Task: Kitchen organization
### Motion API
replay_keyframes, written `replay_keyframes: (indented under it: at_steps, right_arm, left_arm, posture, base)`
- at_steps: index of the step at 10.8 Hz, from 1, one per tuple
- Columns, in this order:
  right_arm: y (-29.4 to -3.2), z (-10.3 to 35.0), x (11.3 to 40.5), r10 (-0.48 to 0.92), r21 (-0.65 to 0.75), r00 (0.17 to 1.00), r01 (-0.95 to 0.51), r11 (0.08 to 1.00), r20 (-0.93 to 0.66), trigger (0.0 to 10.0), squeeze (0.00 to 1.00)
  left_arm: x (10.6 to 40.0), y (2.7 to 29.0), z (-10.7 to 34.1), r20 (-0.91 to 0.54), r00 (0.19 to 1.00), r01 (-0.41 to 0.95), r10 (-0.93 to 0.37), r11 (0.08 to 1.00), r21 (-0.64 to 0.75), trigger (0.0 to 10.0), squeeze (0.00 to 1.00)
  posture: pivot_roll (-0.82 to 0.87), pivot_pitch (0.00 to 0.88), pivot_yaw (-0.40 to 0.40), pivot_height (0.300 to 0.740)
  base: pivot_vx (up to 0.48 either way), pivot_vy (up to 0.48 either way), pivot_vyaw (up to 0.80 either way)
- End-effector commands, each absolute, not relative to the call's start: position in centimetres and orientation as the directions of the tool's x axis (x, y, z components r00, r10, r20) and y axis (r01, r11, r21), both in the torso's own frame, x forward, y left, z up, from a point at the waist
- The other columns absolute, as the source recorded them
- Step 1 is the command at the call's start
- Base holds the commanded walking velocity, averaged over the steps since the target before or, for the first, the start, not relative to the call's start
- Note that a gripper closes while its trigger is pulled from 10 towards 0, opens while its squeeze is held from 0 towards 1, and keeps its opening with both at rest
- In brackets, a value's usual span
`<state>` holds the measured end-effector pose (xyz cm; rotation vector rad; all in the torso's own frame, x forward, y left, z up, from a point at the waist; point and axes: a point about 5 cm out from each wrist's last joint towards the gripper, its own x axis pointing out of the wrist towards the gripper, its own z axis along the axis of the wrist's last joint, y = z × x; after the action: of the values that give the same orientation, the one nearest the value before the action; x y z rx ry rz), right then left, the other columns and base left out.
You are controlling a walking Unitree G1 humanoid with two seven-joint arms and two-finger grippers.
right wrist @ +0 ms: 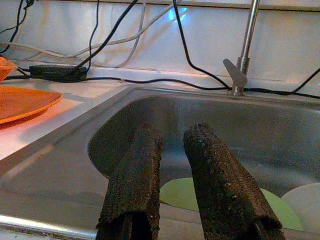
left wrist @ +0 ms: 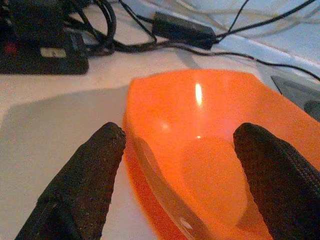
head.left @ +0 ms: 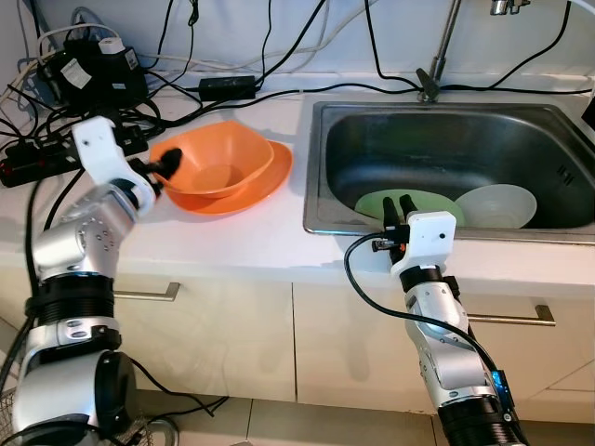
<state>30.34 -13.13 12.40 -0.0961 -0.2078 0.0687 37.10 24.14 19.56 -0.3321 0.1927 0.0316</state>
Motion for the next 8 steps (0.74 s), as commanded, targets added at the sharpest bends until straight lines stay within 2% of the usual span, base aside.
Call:
replay_keyframes:
  at_steps: [1, 4, 8]
  right_arm:
    - [-12.8, 12.3, 30.4, 0.095, -0.11, 0.977, -0.075, 0.991, 0.192, 10.0, 0.0]
    - [-12.7, 12.2, 30.5, 0.101, -0.109, 0.977, -0.081, 0.991, 0.187, 10.0, 0.0]
    - [-12.7, 12.2, 30.4, 0.097, -0.107, 0.978, -0.077, 0.991, 0.187, 10.0, 0.0]
  left_arm:
    - [37.0, 24.3, 18.9, -0.231, 0.973, -0.089, 0.012, 0.941, -0.326, 10.0, 0.0]
    - [36.9, 23.9, 18.0, -0.286, 0.958, -0.122, 0.019, 0.93, -0.347, 10.0, 0.0]
    - [37.0, 22.0, 17.2, -0.307, 0.949, -0.085, -0.068, 0.885, -0.458, 10.0, 0.0]
  posture:
    - [0.01, 0.0, 0.075, 0.74]
    - [0.01, 0.0, 0.077, 0.74]
    - [0.01, 0.0, 0.079, 0.74]
  base:
    - [0.0, 0.0, 0.0]
    - [0.0, 0.0, 0.0]
    - [0.0, 0.0, 0.0]
